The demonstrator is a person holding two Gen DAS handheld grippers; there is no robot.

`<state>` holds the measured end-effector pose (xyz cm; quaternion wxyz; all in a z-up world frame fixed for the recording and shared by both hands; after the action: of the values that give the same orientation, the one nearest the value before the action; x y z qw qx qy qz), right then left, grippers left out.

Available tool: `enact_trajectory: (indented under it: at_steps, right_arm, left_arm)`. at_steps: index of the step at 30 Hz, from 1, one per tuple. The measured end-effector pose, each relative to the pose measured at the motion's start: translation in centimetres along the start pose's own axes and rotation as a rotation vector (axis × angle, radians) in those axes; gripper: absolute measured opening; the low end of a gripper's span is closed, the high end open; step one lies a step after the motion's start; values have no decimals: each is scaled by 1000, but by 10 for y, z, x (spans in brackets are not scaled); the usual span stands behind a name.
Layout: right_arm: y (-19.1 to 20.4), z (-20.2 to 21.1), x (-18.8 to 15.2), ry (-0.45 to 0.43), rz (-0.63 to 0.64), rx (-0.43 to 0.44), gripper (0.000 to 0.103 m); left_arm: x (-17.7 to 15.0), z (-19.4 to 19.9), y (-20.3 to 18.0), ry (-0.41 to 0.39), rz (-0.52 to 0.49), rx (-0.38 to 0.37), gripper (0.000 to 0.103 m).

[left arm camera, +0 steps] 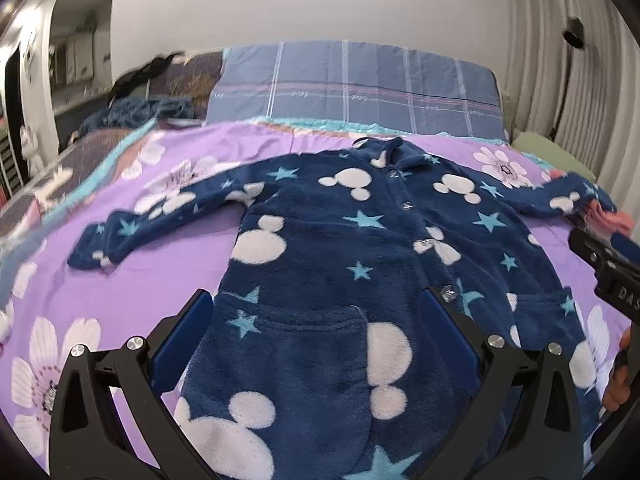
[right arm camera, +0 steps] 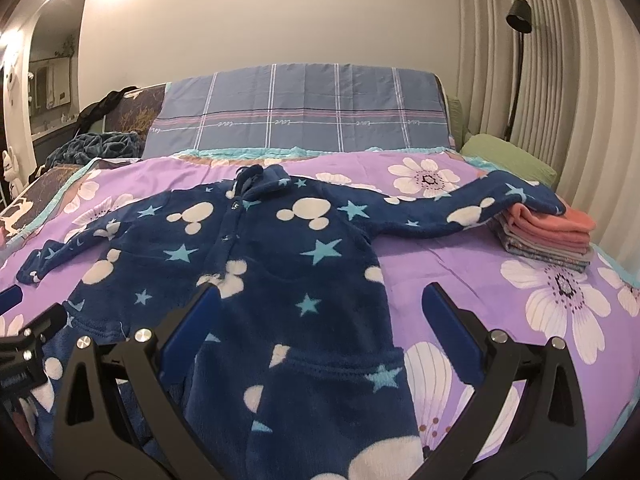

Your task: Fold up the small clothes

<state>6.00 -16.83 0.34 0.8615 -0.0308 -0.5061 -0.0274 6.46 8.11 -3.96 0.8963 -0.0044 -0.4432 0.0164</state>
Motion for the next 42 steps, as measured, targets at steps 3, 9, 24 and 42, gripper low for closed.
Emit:
enact_trajectory:
  at_steps: [3, 9, 24, 42]
  right_arm:
    - [4, -7, 4, 0, 32, 0, 101]
    - [16, -29, 9, 34, 80, 11, 101]
    - [46, -96, 26, 121, 150, 57, 101]
    - [44, -128, 28, 160, 139, 46, 101]
  left_arm:
    - [4, -11, 25, 44, 81, -13, 102]
    - [15, -24, 63, 36, 113, 67, 102]
    - [33, -73, 119, 54, 161, 117, 102]
    - [-7, -162, 365, 90, 1019, 88, 57]
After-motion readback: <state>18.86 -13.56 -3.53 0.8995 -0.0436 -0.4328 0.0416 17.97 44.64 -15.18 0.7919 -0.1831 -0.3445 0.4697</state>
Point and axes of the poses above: each gripper's, at about its wrist camera, not at the fingertips, and z roughly against the way its jaws point, y to its left, x to its top, the point moved 1 cm from there along -z, roughly the way its jaws point, and after that the axes turned 3 degrees about x, right-handed, at the moved point
